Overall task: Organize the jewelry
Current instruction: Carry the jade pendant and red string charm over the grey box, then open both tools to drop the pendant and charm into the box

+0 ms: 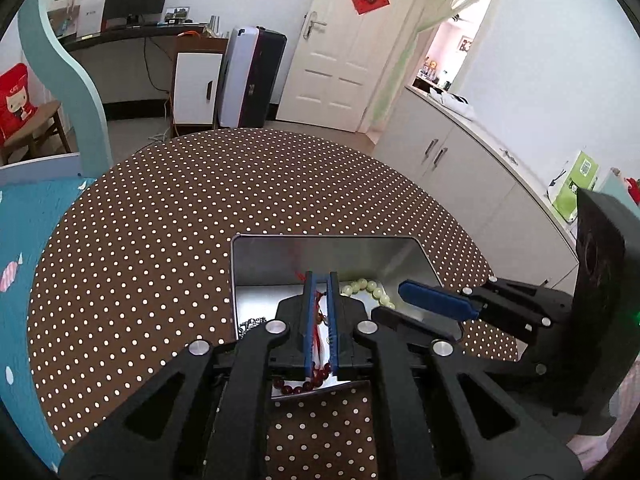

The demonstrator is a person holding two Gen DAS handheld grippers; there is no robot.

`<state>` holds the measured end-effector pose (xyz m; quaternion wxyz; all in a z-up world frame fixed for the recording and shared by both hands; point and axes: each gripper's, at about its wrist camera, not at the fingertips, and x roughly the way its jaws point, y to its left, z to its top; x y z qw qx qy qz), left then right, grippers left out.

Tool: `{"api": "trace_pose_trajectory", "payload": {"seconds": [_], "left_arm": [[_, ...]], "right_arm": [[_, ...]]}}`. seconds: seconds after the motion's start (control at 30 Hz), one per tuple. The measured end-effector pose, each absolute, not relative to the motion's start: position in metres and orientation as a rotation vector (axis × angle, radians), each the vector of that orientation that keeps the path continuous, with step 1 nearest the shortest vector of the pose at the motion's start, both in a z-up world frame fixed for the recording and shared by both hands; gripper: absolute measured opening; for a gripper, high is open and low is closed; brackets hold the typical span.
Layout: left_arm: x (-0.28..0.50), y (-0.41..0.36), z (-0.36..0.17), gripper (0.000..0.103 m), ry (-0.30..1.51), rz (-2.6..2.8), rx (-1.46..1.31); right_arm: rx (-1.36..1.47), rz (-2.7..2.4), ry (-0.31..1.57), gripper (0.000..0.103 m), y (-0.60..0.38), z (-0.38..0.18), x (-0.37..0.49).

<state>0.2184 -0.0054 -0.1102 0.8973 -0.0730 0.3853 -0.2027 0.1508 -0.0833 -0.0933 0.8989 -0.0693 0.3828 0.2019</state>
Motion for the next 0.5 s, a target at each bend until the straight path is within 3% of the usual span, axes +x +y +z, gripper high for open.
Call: {"api": "trace_pose_trajectory", "payload": {"seconds": [0.2, 0.33, 0.4, 0.5], "left_arm": [[0.213, -0.001, -0.112, 0.039, 0.789, -0.413, -0.143], [0.207, 0.002, -0.112, 0.043, 0.791, -0.403, -0.129], [0.202, 0.003, -0.111, 0.048, 0.786, -0.399, -0.127], [0.198, 0.004, -0.110, 0.050, 0.781, -0.397, -0.121]], "right_arm": [[-0.135, 0.415, 0.795, 0.024, -0.086, -0.093, 0.150], [-0.125, 0.411, 0.775, 0.032, -0.091, -0.086, 0.145], [-0.127, 0.399, 0.760, 0.044, -0.095, -0.084, 0.140], [-0.119, 0.397, 0.751, 0.045, -0.099, -0.081, 0.138]]}}
